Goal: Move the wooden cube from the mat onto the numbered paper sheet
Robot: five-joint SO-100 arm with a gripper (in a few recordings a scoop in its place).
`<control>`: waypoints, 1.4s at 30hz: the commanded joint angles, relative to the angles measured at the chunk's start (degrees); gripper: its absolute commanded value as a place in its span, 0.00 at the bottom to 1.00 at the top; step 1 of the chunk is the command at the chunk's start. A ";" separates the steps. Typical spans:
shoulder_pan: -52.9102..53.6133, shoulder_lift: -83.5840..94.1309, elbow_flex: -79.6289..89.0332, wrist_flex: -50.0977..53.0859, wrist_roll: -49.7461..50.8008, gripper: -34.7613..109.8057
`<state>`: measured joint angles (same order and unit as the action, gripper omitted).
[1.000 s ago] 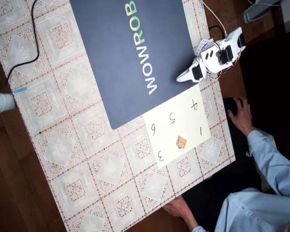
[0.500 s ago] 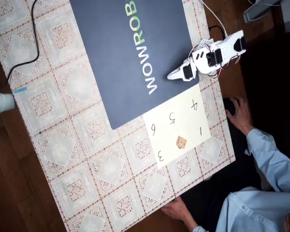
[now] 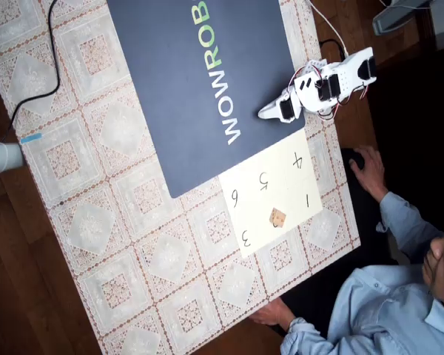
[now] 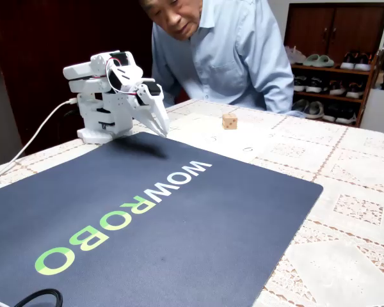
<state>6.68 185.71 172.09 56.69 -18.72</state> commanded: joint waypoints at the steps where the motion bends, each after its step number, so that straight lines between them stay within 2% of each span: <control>1: 1.23 0.88 -0.09 0.62 -0.53 0.24; 4: 2.64 0.88 -0.09 0.00 1.49 0.24; 7: 3.34 0.79 -0.18 -1.05 7.91 0.24; 19: 6.59 0.79 -0.09 -0.18 11.51 0.24; 24: 2.64 0.79 -0.09 -0.26 6.42 0.24; 31: 1.76 0.79 0.00 -0.18 4.66 0.26; 42: 1.67 0.79 0.00 -0.09 4.48 0.24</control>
<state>7.91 185.71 172.44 56.16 -13.54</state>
